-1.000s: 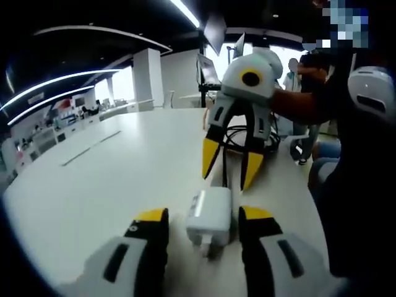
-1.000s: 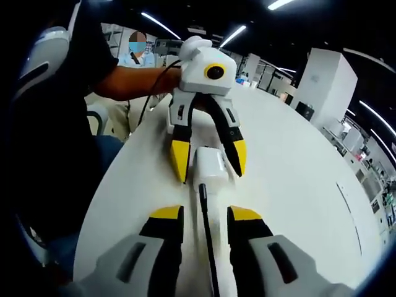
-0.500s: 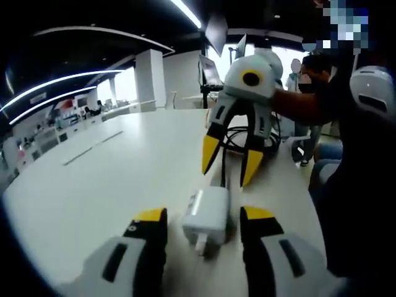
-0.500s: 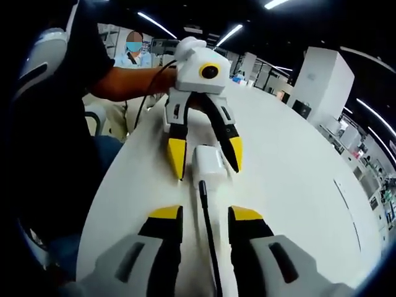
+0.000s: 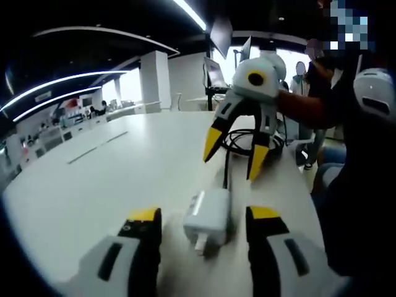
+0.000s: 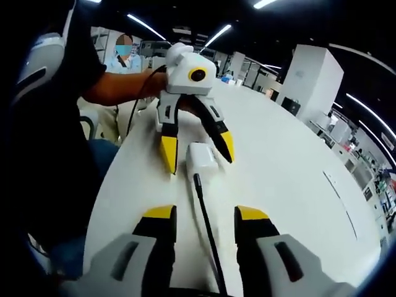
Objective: Plug the desk Type‑C cable into the charger adapter.
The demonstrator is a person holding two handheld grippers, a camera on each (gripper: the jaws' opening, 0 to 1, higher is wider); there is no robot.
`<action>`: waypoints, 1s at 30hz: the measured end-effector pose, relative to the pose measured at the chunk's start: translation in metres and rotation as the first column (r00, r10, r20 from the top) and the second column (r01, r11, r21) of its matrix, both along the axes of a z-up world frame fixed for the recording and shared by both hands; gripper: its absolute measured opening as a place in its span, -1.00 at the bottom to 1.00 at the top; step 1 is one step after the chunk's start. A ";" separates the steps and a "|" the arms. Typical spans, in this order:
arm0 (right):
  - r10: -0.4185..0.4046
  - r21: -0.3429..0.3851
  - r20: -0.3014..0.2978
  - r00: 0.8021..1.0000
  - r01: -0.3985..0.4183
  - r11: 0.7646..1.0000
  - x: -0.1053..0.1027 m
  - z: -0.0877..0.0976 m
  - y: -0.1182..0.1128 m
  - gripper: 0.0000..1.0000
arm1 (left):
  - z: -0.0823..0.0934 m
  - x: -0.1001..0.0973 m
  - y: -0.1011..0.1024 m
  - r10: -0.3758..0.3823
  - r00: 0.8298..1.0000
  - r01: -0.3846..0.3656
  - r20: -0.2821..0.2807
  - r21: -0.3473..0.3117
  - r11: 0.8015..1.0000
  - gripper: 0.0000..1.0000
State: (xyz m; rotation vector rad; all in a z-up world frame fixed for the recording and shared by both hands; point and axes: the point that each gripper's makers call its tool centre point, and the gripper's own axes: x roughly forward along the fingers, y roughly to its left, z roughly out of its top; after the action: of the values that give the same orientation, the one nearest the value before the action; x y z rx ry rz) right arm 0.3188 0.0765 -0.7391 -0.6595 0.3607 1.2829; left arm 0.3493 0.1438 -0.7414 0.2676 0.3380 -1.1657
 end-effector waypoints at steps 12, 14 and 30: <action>-0.163 0.011 0.026 0.986 0.163 0.987 -0.009 0.004 -0.042 0.13 | 0.006 0.004 0.010 0.086 0.996 -0.086 0.003 -0.035 0.996 0.43; -0.189 0.022 0.029 0.981 0.189 0.982 -0.010 0.006 -0.047 0.15 | 0.007 0.003 0.010 0.087 0.996 -0.087 0.002 -0.041 0.995 0.40; -0.313 0.006 0.018 0.949 0.313 0.950 -0.041 0.002 -0.084 0.09 | 0.008 -0.007 0.017 0.100 0.995 -0.100 0.015 -0.037 0.994 0.31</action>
State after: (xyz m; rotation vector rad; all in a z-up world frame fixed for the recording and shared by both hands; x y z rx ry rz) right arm 0.2782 -0.0073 -0.7370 -0.5851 0.4299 0.9728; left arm 0.3424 0.1606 -0.7337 0.2259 0.3118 -1.0692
